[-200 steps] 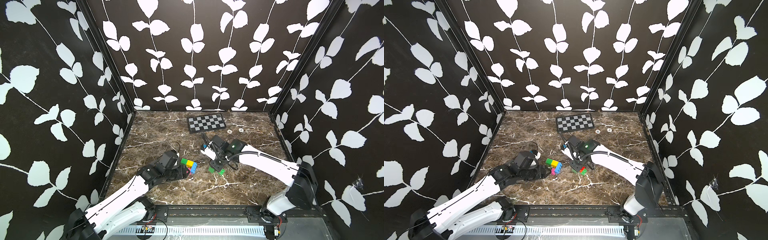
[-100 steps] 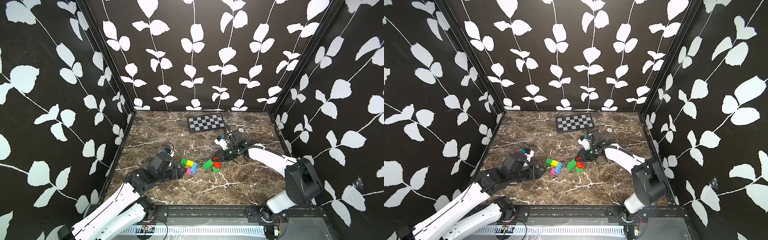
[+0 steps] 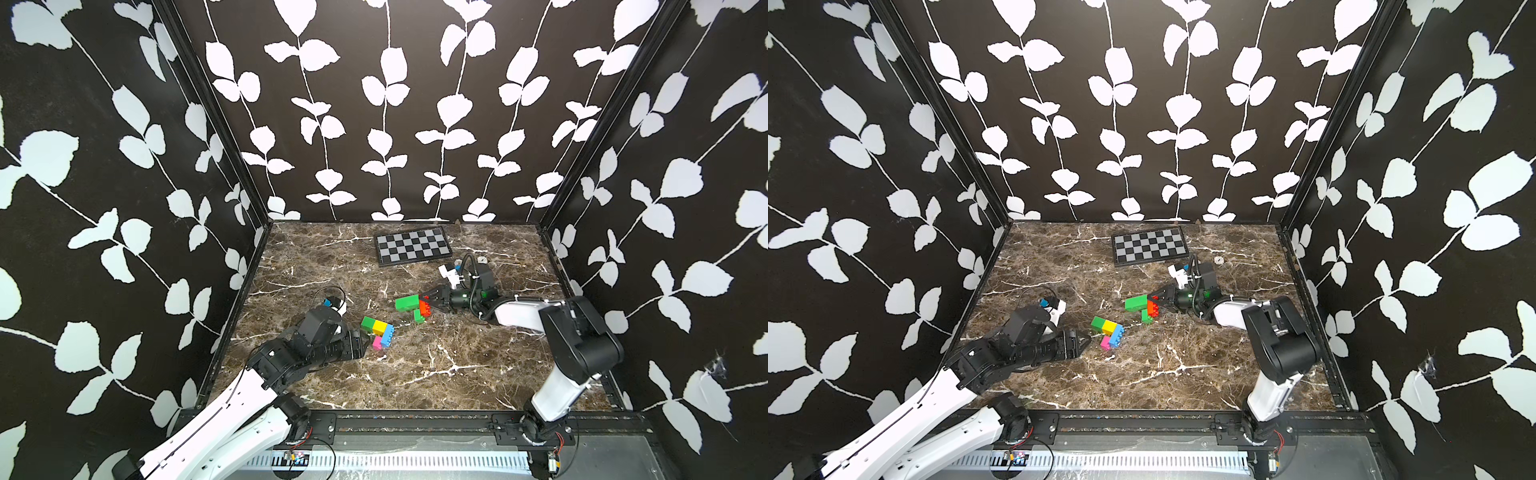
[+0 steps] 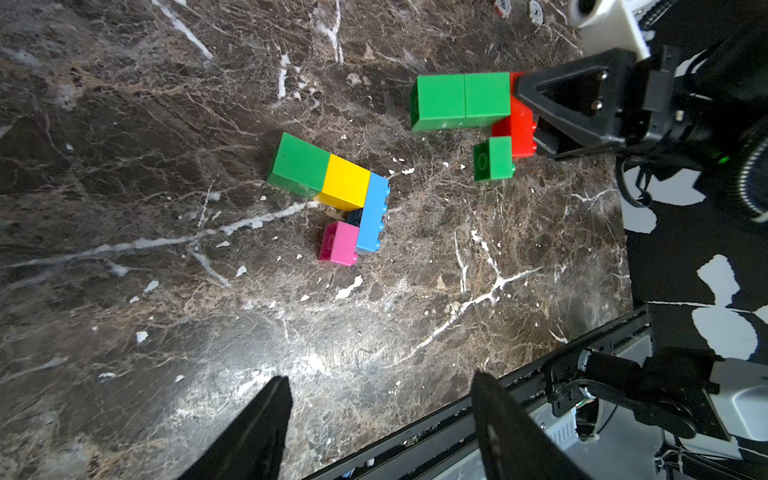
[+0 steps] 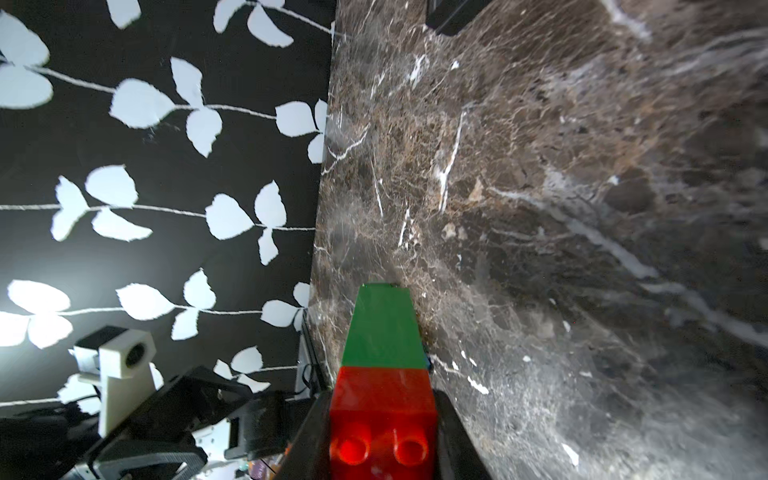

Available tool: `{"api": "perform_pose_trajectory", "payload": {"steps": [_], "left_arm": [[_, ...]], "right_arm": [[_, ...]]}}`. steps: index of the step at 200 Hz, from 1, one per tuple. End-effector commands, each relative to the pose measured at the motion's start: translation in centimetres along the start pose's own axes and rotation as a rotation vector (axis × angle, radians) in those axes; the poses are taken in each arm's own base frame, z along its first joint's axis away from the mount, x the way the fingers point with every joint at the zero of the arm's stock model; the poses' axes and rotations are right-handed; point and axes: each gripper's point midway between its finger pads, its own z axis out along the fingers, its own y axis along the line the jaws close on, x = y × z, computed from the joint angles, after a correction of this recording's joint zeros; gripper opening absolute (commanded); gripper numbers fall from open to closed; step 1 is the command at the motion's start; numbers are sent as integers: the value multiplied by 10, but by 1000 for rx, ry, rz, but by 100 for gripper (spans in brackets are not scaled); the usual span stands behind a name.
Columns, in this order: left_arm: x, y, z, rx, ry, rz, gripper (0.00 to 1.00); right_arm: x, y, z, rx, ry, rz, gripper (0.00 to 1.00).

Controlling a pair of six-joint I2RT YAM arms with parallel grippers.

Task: Assemble the letter r with lego
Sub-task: Place the lego brick at the center of the board.

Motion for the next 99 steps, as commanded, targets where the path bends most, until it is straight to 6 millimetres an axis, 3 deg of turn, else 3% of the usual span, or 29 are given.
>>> {"api": "perform_pose_trajectory", "payload": {"steps": [1, 69, 99], "left_arm": [[2, 2, -1, -1, 1, 7, 71], [6, 5, -1, 0, 6, -9, 71], [7, 6, 0, -1, 8, -13, 71]], "right_arm": [[-23, 18, -1, -128, -70, -32, 0], [-24, -25, 16, -118, -80, 52, 0], [-23, -34, 21, -126, -76, 82, 26]]}}
